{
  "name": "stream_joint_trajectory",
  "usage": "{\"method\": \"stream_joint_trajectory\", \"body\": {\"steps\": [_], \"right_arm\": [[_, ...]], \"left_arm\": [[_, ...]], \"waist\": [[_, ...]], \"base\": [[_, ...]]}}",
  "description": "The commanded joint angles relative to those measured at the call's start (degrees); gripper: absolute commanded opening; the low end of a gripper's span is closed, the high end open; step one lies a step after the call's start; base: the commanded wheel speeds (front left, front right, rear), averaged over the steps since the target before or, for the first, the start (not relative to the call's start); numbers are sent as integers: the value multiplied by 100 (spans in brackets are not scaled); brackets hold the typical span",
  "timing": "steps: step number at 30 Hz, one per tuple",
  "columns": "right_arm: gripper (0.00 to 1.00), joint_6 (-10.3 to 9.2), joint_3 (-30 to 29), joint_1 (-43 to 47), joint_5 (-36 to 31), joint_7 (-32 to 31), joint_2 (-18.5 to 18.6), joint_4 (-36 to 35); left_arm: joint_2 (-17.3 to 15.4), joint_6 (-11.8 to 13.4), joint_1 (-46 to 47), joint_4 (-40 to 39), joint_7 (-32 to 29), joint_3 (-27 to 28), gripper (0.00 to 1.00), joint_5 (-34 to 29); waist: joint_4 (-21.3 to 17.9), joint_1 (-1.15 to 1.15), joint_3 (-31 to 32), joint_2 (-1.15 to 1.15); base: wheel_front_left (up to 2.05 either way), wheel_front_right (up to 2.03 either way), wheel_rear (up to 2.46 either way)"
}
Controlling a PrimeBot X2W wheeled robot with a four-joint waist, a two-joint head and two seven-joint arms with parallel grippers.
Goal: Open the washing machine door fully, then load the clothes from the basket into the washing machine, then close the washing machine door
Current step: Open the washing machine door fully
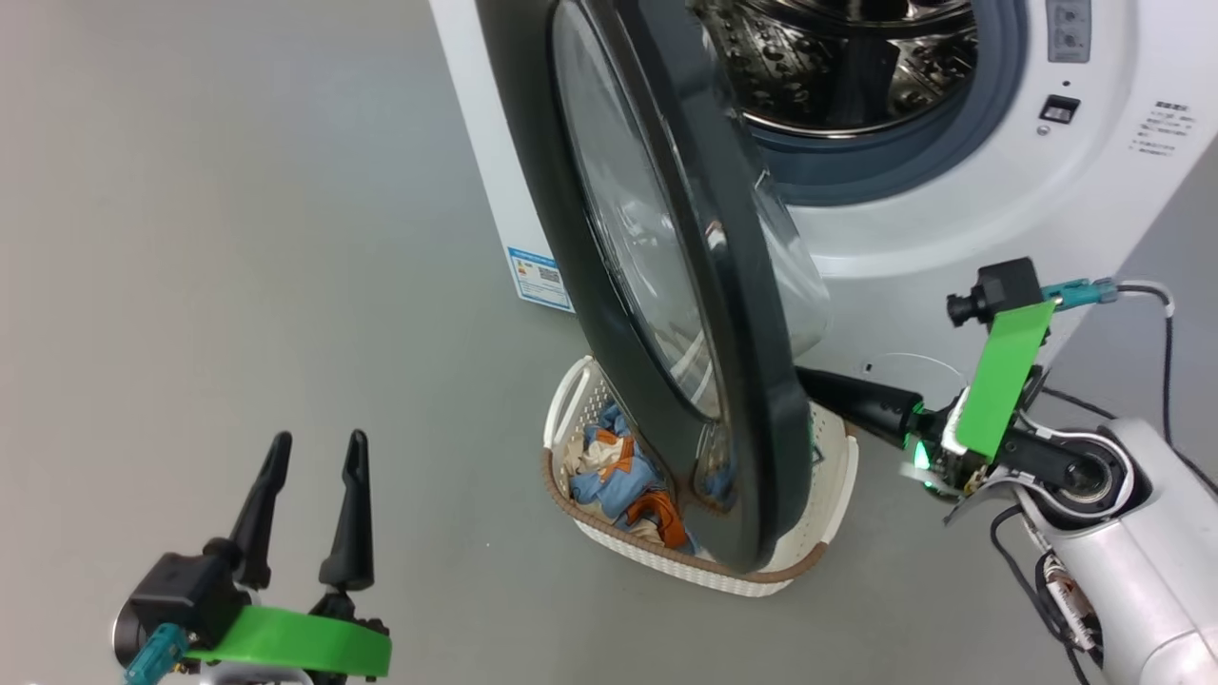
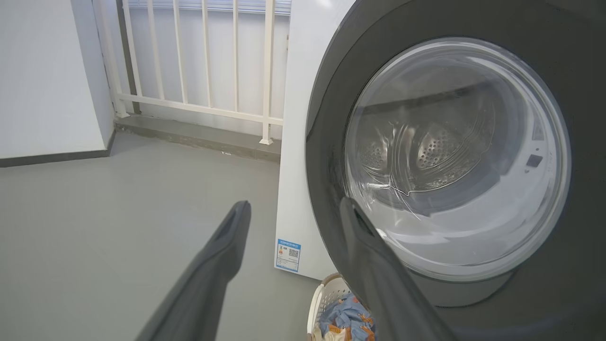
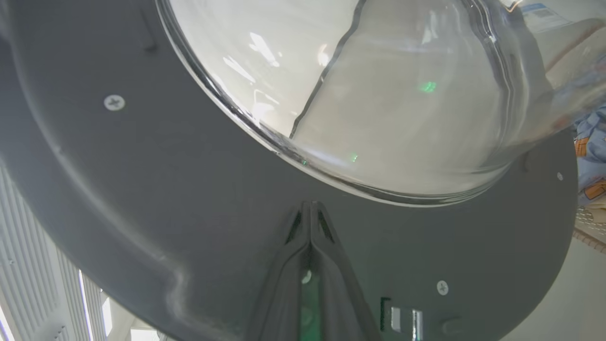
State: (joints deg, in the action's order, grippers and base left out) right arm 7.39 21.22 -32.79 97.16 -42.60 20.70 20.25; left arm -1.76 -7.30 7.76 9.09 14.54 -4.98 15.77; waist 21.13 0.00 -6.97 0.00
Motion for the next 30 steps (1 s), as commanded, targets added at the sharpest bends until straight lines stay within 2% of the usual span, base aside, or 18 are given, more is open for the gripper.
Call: {"method": "stream_joint_trajectory", "body": {"steps": [1,8,16,30], "right_arm": [[0,10,61,81,-9,-48,-107,-201],[0,10,-32,280,161,-135,-381,-214],[0,10,-58,341,51,-185,-641,-211],[0,10,-105,198,-110,-327,-978,-32]], "left_arm": [[-113,-18,18,-109,46,201,100,-47],[-141,-18,-28,-78,46,151,100,-39],[-154,-18,-71,-76,46,152,100,-33],[-146,-18,-81,-69,46,148,100,-11]], "waist": [[84,0,52,0],[314,0,148,0],[583,0,185,0],[830,0,186,0]], "base": [[0,0,0],[0,0,0],[0,0,0],[0,0,0]]}}
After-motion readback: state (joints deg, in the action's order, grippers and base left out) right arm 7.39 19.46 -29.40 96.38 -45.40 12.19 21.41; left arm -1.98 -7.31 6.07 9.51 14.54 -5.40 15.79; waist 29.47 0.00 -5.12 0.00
